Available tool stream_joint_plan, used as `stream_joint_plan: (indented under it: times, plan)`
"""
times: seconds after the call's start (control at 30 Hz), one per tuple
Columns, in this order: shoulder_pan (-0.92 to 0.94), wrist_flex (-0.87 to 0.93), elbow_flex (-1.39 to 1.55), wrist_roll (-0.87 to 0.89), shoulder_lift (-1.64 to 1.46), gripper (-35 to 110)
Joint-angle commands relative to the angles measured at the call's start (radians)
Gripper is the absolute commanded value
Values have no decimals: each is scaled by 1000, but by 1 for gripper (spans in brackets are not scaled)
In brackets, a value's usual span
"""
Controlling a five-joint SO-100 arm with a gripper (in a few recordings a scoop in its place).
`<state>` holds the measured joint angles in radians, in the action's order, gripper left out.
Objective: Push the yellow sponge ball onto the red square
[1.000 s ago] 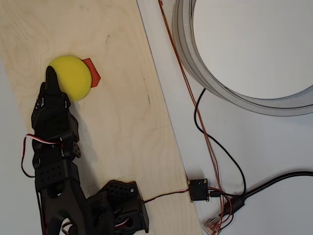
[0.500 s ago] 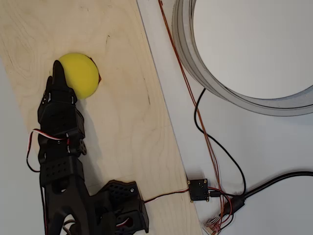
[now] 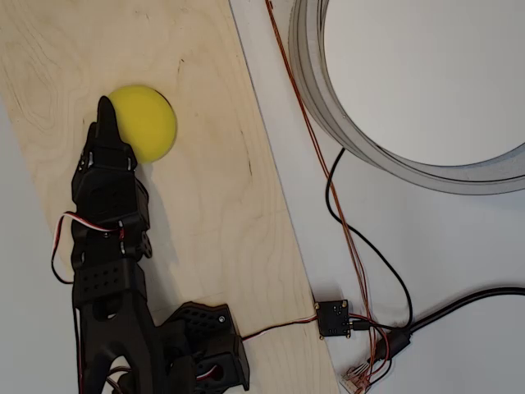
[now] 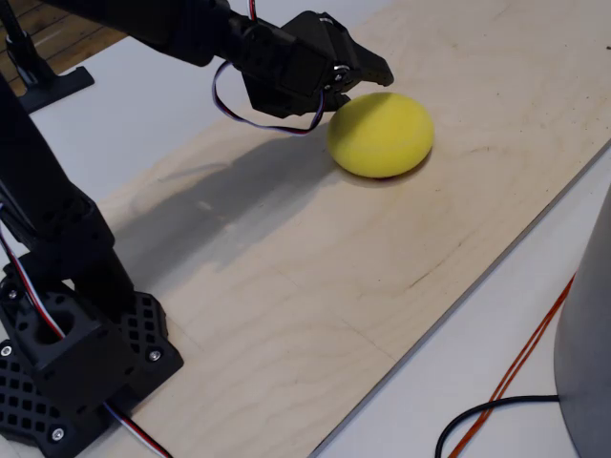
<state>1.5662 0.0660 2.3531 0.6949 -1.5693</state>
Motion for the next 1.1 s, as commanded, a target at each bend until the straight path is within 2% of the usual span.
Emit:
stream_joint_plan:
  times: [0.0,0.37,0.77,1.07]
  plan:
    - [28,-6,-18,3,-6,19]
    - [17,-6,-17,21,-20,19]
    - [-46,-3,-20,63,-222,19]
    - [38,-5,-149,-144,-288,15]
